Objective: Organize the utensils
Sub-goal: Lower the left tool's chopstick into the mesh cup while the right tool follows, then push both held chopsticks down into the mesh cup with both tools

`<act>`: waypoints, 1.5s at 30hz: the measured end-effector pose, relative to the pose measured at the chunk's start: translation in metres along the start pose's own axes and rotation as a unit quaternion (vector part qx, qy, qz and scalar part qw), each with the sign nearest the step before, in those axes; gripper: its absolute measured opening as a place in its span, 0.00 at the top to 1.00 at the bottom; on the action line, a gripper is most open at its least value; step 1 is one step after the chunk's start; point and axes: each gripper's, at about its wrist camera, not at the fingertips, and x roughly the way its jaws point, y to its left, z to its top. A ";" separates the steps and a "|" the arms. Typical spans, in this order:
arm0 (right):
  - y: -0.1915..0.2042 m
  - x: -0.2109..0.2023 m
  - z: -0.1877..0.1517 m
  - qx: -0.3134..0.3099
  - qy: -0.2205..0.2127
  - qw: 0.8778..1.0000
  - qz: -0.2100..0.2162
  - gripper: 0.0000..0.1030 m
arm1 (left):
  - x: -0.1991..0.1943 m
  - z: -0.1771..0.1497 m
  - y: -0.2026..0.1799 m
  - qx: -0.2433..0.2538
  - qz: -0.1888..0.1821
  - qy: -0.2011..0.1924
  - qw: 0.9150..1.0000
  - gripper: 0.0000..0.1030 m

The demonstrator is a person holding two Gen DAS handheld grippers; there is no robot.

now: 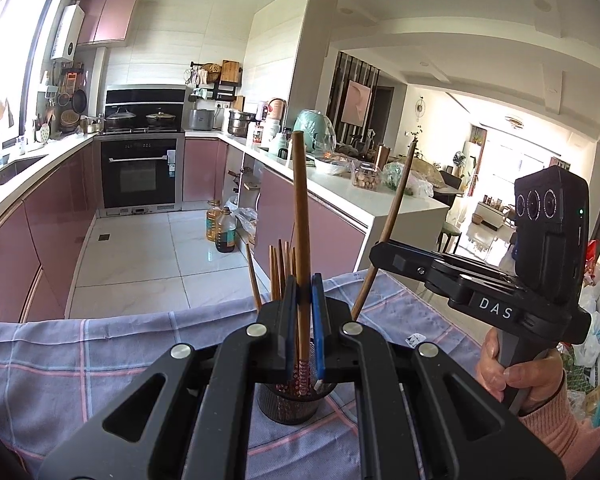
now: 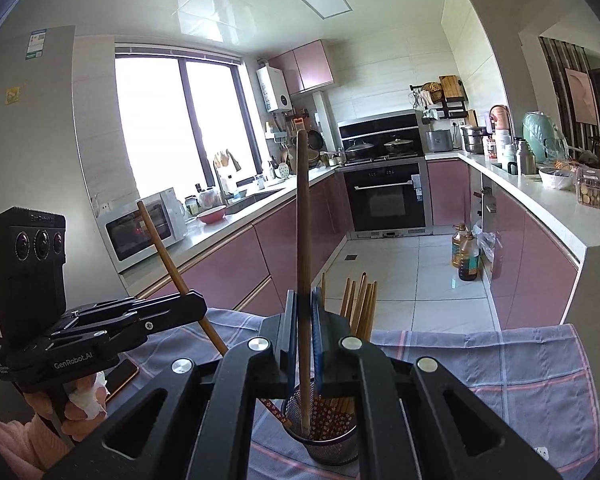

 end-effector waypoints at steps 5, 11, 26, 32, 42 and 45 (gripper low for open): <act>-0.003 0.005 0.001 0.002 0.002 1.000 -0.003 0.94 | 0.004 -0.002 0.002 -0.004 -0.004 0.005 1.000 0.93; -0.009 0.010 -0.001 0.007 0.006 1.000 -0.005 0.94 | 0.008 -0.001 0.002 -0.005 -0.002 0.011 1.000 0.93; -0.012 0.021 -0.007 0.017 0.020 1.000 -0.010 0.94 | 0.015 0.004 -0.005 -0.002 -0.002 0.027 1.000 0.93; -0.014 0.025 -0.010 0.019 0.028 0.999 -0.012 0.94 | 0.016 0.005 -0.006 0.001 -0.002 0.034 0.999 0.93; -0.019 0.031 -0.015 0.024 0.039 0.999 -0.012 0.94 | 0.021 0.003 -0.009 0.004 0.000 0.048 0.999 0.93; -0.020 0.032 -0.018 0.026 0.043 0.999 -0.012 0.94 | 0.023 0.002 -0.010 0.005 0.000 0.053 0.999 0.93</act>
